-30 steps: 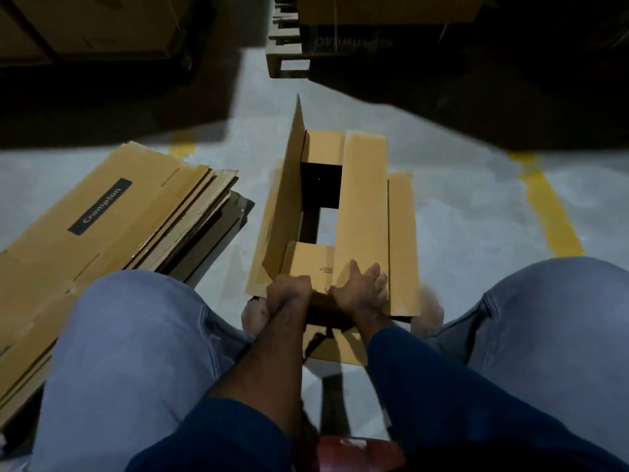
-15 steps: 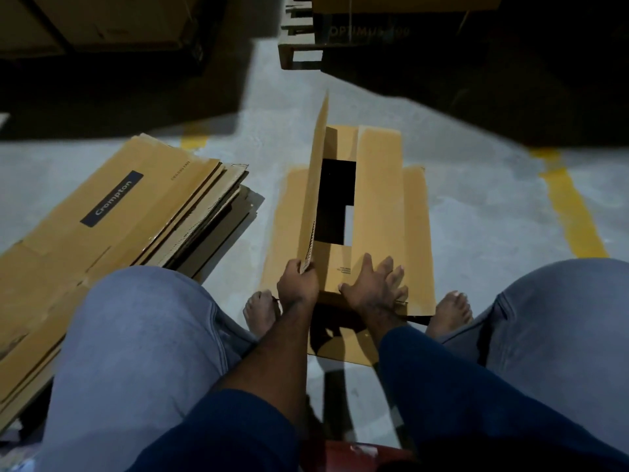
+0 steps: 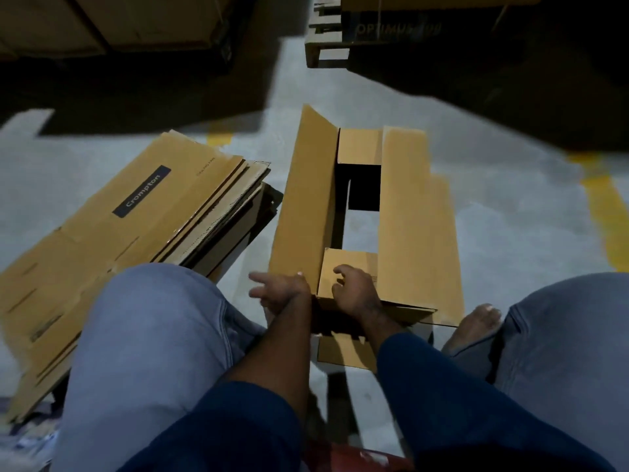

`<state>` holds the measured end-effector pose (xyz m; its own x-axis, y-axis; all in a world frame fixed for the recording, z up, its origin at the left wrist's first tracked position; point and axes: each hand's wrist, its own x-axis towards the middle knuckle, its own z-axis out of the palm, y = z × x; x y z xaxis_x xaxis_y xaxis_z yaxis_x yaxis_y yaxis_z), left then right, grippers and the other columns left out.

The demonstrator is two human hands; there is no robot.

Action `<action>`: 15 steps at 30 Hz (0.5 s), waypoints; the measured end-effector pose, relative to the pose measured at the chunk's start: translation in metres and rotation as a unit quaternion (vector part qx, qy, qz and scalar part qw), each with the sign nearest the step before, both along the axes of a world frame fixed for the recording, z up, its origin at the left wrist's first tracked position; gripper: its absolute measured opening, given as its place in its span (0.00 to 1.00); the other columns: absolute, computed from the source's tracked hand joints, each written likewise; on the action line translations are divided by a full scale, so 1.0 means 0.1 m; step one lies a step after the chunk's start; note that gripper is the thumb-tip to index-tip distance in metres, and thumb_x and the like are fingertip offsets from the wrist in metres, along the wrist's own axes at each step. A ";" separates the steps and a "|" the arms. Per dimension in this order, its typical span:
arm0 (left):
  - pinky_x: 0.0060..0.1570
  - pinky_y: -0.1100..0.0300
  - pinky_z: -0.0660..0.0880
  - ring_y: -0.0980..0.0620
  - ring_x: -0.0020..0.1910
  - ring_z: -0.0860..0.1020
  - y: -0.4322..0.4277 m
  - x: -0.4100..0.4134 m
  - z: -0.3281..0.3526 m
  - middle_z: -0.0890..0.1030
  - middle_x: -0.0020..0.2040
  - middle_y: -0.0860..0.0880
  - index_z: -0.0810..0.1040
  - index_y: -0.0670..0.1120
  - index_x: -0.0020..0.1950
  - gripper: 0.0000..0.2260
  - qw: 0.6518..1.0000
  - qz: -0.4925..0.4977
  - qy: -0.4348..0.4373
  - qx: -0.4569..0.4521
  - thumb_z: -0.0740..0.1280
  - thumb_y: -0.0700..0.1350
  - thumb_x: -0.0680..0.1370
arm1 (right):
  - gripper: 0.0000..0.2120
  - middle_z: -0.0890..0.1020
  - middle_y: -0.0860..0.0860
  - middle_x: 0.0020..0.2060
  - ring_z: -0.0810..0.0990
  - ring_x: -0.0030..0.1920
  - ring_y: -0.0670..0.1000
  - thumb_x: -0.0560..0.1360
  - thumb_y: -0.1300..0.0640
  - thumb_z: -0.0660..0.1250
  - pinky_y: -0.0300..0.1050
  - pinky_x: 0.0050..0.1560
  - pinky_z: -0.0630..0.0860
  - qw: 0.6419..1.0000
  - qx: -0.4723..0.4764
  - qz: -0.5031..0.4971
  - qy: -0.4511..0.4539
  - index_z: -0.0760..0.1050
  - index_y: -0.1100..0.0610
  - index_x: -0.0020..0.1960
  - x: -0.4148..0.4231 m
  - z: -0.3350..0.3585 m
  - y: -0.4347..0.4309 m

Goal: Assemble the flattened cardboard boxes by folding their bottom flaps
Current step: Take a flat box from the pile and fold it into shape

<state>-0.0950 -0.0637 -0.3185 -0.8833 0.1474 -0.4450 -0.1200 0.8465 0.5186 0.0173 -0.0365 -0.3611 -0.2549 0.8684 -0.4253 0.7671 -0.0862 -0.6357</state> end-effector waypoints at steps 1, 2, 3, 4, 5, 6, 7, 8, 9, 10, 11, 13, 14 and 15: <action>0.67 0.40 0.70 0.35 0.72 0.66 0.02 -0.02 0.01 0.59 0.76 0.38 0.53 0.49 0.80 0.41 0.994 -0.072 0.073 -0.031 0.75 0.44 0.74 | 0.22 0.78 0.52 0.68 0.78 0.64 0.54 0.78 0.58 0.66 0.49 0.60 0.79 1.000 -0.002 -0.004 0.009 0.75 0.52 0.71 -0.01 -0.01 0.02; 0.67 0.41 0.68 0.37 0.73 0.64 0.07 -0.06 -0.04 0.56 0.76 0.39 0.54 0.51 0.80 0.43 0.975 -0.134 0.165 -0.056 0.75 0.41 0.71 | 0.22 0.79 0.52 0.68 0.78 0.64 0.54 0.78 0.58 0.66 0.49 0.60 0.79 1.000 -0.002 -0.007 0.018 0.75 0.52 0.71 -0.02 -0.01 0.06; 0.66 0.43 0.68 0.40 0.72 0.63 0.14 -0.11 -0.10 0.58 0.76 0.40 0.57 0.52 0.78 0.44 0.952 -0.179 0.235 -0.075 0.77 0.40 0.69 | 0.21 0.79 0.52 0.68 0.79 0.63 0.54 0.78 0.58 0.66 0.48 0.59 0.79 1.000 0.000 -0.010 0.027 0.76 0.52 0.71 -0.03 -0.01 0.10; 0.66 0.45 0.68 0.42 0.71 0.64 0.23 -0.15 -0.10 0.60 0.75 0.42 0.62 0.52 0.76 0.40 0.934 -0.231 0.261 -0.082 0.77 0.39 0.68 | 0.20 0.79 0.52 0.68 0.79 0.63 0.54 0.78 0.58 0.66 0.47 0.59 0.79 0.999 0.002 -0.014 0.034 0.76 0.52 0.71 -0.03 -0.01 0.15; 0.67 0.47 0.68 0.43 0.70 0.65 0.33 -0.20 -0.14 0.63 0.74 0.43 0.67 0.51 0.73 0.34 0.914 -0.287 0.267 -0.106 0.76 0.40 0.70 | 0.20 0.80 0.52 0.67 0.79 0.62 0.53 0.79 0.58 0.67 0.45 0.57 0.78 0.999 0.003 -0.021 0.042 0.76 0.53 0.70 -0.05 -0.02 0.22; 0.67 0.48 0.68 0.43 0.70 0.66 0.44 -0.24 -0.18 0.64 0.74 0.43 0.71 0.51 0.70 0.26 0.897 -0.339 0.251 -0.129 0.74 0.43 0.73 | 0.19 0.80 0.52 0.66 0.79 0.60 0.53 0.79 0.58 0.67 0.43 0.54 0.77 0.998 0.000 -0.033 0.052 0.77 0.53 0.70 -0.06 -0.02 0.28; 0.69 0.48 0.68 0.42 0.71 0.65 0.50 -0.26 -0.19 0.63 0.75 0.41 0.73 0.50 0.69 0.22 0.896 -0.367 0.203 -0.145 0.72 0.45 0.75 | 0.18 0.80 0.52 0.65 0.79 0.57 0.52 0.79 0.58 0.67 0.41 0.51 0.75 0.997 -0.002 -0.043 0.062 0.77 0.54 0.69 -0.09 -0.01 0.34; 0.70 0.46 0.68 0.41 0.74 0.64 0.56 -0.28 -0.22 0.60 0.78 0.40 0.72 0.49 0.71 0.22 0.901 -0.376 0.142 -0.162 0.69 0.47 0.78 | 0.18 0.81 0.53 0.64 0.79 0.55 0.50 0.80 0.59 0.66 0.40 0.50 0.73 0.996 -0.004 -0.046 0.071 0.77 0.54 0.69 -0.13 -0.02 0.41; 0.70 0.45 0.69 0.40 0.76 0.63 0.59 -0.29 -0.27 0.58 0.80 0.40 0.69 0.48 0.74 0.24 0.903 -0.380 0.087 -0.182 0.67 0.50 0.79 | 0.18 0.81 0.54 0.64 0.79 0.56 0.50 0.80 0.60 0.66 0.40 0.51 0.73 0.996 -0.005 -0.043 0.075 0.77 0.55 0.69 -0.18 -0.02 0.49; 0.68 0.46 0.70 0.40 0.76 0.64 0.60 -0.28 -0.32 0.60 0.80 0.40 0.66 0.46 0.76 0.26 0.896 -0.395 0.046 -0.195 0.65 0.52 0.80 | 0.18 0.81 0.54 0.65 0.79 0.58 0.51 0.79 0.61 0.66 0.40 0.53 0.74 0.997 -0.001 -0.032 0.070 0.78 0.56 0.69 -0.22 -0.03 0.55; 0.64 0.48 0.73 0.39 0.73 0.68 0.61 -0.24 -0.37 0.65 0.77 0.39 0.67 0.43 0.76 0.26 0.886 -0.419 0.024 -0.198 0.64 0.54 0.81 | 0.19 0.80 0.55 0.65 0.79 0.62 0.53 0.79 0.62 0.65 0.41 0.56 0.75 0.998 0.003 -0.020 0.063 0.78 0.57 0.69 -0.26 -0.03 0.62; 0.52 0.51 0.75 0.39 0.64 0.77 0.65 -0.16 -0.43 0.76 0.67 0.39 0.74 0.40 0.67 0.17 0.871 -0.457 0.018 -0.181 0.64 0.49 0.82 | 0.19 0.80 0.56 0.67 0.78 0.66 0.56 0.79 0.63 0.64 0.43 0.62 0.75 0.998 0.002 -0.021 0.052 0.78 0.58 0.69 -0.36 -0.06 0.75; 0.50 0.51 0.76 0.39 0.61 0.79 0.66 -0.13 -0.45 0.78 0.63 0.39 0.77 0.39 0.63 0.13 0.871 -0.459 0.027 -0.169 0.63 0.45 0.82 | 0.19 0.80 0.57 0.66 0.78 0.66 0.56 0.79 0.63 0.64 0.43 0.63 0.74 0.998 0.003 -0.027 0.048 0.78 0.58 0.68 -0.41 -0.08 0.80; 0.50 0.51 0.76 0.39 0.60 0.79 0.70 -0.12 -0.46 0.79 0.61 0.40 0.78 0.39 0.61 0.11 0.875 -0.455 0.038 -0.160 0.63 0.43 0.82 | 0.18 0.80 0.57 0.65 0.78 0.65 0.57 0.79 0.63 0.64 0.44 0.63 0.75 0.998 0.004 -0.035 0.044 0.79 0.58 0.67 -0.45 -0.10 0.86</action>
